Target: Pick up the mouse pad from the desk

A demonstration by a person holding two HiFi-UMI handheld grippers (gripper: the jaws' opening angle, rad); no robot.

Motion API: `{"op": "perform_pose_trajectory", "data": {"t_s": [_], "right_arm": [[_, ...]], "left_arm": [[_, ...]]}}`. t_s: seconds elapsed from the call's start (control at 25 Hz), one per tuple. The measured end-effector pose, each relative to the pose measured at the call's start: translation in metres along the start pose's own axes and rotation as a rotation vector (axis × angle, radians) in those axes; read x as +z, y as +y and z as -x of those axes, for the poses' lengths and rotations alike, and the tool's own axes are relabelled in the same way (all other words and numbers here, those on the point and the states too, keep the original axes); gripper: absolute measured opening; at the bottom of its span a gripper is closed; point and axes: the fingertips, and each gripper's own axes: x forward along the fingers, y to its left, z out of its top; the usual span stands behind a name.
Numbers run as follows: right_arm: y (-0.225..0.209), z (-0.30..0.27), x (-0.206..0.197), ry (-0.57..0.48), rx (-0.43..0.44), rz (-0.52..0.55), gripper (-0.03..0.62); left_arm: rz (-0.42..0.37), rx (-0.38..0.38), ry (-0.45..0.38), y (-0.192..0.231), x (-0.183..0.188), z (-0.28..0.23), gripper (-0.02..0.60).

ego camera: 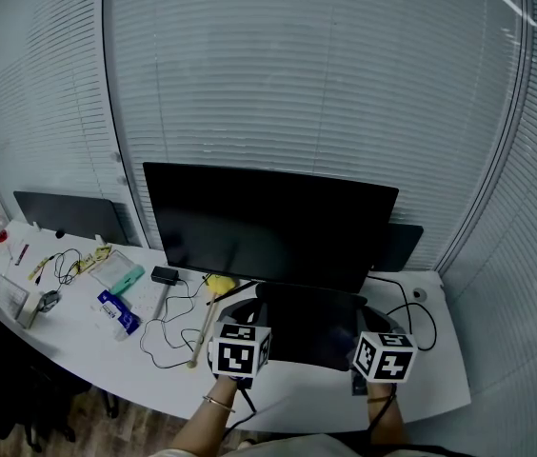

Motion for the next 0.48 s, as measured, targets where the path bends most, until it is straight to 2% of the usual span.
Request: {"op": "perform_pose_trajectory", "data": {"t_s": [0.48], "right_arm": [[0.0009, -0.0002, -0.0015, -0.003, -0.005, -0.001, 0.052]], "left_arm": [[0.002, -0.006, 0.005, 0.0014, -0.0037, -0.0014, 0.043]]}}
